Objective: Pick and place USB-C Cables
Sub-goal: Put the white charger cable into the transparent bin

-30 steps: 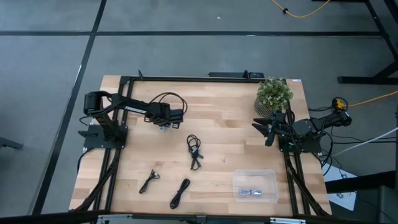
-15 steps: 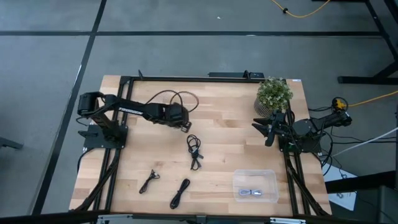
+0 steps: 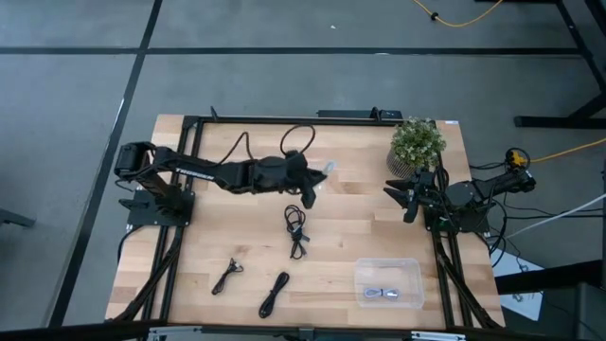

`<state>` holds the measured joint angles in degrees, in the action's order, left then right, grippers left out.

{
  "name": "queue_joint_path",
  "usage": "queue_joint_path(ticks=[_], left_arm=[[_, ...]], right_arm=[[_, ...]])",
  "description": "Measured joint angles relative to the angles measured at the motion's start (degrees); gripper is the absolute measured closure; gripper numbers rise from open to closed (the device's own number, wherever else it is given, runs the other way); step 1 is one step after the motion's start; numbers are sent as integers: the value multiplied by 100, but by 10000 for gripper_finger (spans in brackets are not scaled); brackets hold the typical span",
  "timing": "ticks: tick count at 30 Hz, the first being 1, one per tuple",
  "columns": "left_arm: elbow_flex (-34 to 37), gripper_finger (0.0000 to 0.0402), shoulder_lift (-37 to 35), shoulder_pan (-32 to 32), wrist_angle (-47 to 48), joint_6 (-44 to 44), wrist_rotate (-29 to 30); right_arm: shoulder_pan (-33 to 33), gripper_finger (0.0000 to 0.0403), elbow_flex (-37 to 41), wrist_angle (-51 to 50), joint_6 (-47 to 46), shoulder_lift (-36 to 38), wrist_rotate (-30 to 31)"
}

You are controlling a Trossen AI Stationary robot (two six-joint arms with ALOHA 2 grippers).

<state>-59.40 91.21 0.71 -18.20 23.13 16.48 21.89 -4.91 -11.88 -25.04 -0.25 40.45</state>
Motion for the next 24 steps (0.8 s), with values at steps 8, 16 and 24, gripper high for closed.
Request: queue_joint_path(ticks=[8,16,24], left_arm=[[-2,378,201,-573,-889,-289,-4],[-1146,378,1616,-811,-1944,-1020,-1359],[-3696,379,3160,-887,-242,-1024,-3003]], right_arm=[[-2,256,0,2,21,0,44],[-2,256,0,33,148,0,48],[-1,256,0,89,451,2,535]])
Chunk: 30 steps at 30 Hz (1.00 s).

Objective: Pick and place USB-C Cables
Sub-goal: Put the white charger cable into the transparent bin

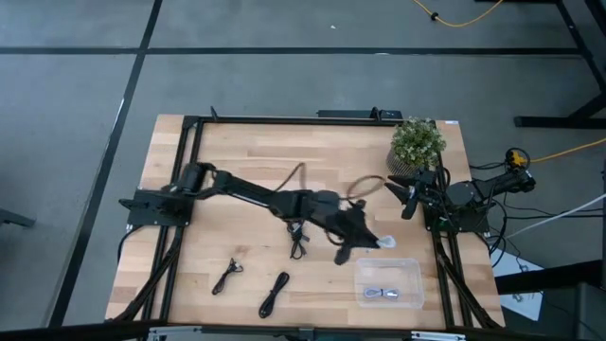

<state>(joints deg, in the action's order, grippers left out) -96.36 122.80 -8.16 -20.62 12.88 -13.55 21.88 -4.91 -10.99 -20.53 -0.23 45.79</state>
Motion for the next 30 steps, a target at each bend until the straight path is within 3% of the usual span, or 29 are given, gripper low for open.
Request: queue_joint_path(ticks=[4,9,15,21,30], left_arm=[[-1229,379,538,-24,1678,-2,51],[-2148,379,1030,-67,2325,30,-68],[-2306,379,1399,-224,2392,201,-58],[-2317,369,1630,-408,2339,205,438],[-2304,349,1834,-498,2050,402,411]], right_arm=[[-1,256,0,-36,2,0,33],[1,256,0,-100,2,0,27],[0,256,1,-102,2,0,23],[1,256,0,-102,-23,0,9],[1,256,0,-109,-29,-2,5]])
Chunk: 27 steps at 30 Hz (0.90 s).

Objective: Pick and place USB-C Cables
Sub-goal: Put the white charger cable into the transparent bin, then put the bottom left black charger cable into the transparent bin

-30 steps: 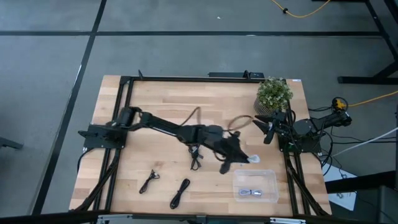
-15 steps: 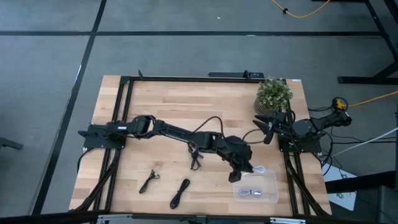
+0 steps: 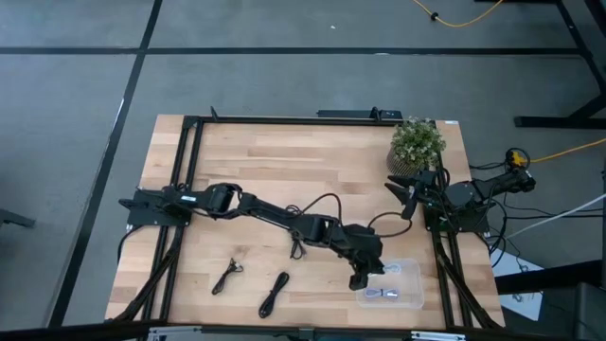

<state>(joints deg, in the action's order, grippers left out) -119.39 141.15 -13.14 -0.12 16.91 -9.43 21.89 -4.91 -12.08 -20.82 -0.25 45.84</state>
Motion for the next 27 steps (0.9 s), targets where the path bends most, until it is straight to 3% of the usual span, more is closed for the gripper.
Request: queue_joint_path(ticks=[8,19,22,27], left_arm=[[0,310,1,47,-129,103,-225],[0,309,-1,164,-355,-243,-69],[2,309,-88,291,-67,-240,-212],[2,309,-655,507,1625,-234,-301]], right_arm=[[-2,256,1,2,7,0,-47],[-2,256,0,2,7,0,-214],[-2,256,0,2,9,0,-214],[-2,256,0,5,7,2,-254]])
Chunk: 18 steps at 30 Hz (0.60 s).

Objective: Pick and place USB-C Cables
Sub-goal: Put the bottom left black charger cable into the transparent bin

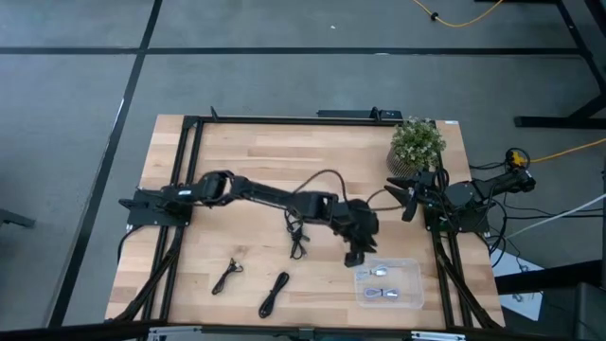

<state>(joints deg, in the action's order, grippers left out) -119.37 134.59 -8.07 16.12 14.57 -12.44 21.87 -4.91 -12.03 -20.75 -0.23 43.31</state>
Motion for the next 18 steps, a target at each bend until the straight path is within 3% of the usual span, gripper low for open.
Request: queue_joint_path(ticks=[9,14,18], left_arm=[[9,309,-415,291,3676,-15,184],[8,309,-403,270,4959,110,821],[5,309,-416,80,5964,98,858]], right_arm=[[1,256,2,-1,-1,0,0],[1,256,0,0,-11,-2,0],[2,256,0,4,-13,-2,0]])
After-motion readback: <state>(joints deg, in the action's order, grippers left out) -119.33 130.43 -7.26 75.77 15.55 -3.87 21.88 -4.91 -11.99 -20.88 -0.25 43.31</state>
